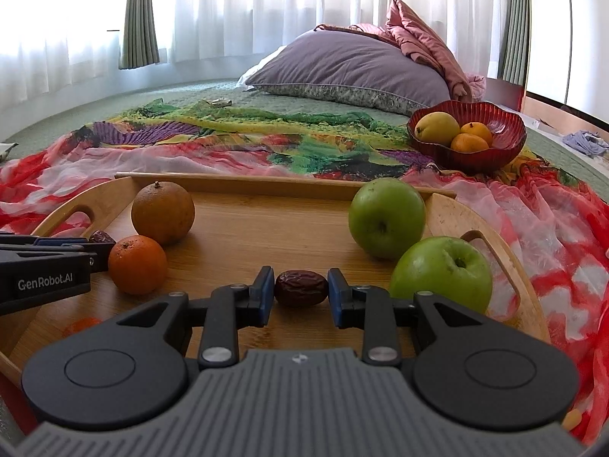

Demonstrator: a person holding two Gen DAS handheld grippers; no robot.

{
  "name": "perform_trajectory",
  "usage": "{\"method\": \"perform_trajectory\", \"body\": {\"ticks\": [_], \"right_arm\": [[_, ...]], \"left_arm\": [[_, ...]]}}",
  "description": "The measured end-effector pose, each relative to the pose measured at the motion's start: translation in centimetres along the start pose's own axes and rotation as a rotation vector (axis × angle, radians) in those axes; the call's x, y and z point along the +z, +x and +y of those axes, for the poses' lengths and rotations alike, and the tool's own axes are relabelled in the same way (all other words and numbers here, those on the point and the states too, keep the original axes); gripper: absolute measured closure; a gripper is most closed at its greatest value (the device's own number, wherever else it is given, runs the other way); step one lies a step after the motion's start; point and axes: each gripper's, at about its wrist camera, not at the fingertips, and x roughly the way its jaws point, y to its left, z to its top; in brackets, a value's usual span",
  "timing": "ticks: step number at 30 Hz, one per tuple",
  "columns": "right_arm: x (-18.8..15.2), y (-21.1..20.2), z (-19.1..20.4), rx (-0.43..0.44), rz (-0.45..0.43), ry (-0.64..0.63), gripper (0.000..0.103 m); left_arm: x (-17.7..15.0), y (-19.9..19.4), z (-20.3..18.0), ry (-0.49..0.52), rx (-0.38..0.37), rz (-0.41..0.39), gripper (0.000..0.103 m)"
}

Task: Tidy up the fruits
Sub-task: 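Carry both dates over the tray rim onto the tray with both grippers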

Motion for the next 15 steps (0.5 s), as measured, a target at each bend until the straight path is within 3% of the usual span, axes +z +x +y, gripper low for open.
{"method": "perform_trajectory", "body": {"ticks": [12, 15], "right_arm": [[-0.05, 0.02, -0.20, 0.003, 0.007, 0.007, 0.064], [0.04, -0.34, -0.16, 0.008, -0.004, 0.008, 0.063]], "left_arm": [[0.07, 0.05, 0.21, 0.015, 0.002, 0.011, 0.076], [-0.03, -0.27, 0.09, 0.026, 0.004, 0.007, 0.071]]}}
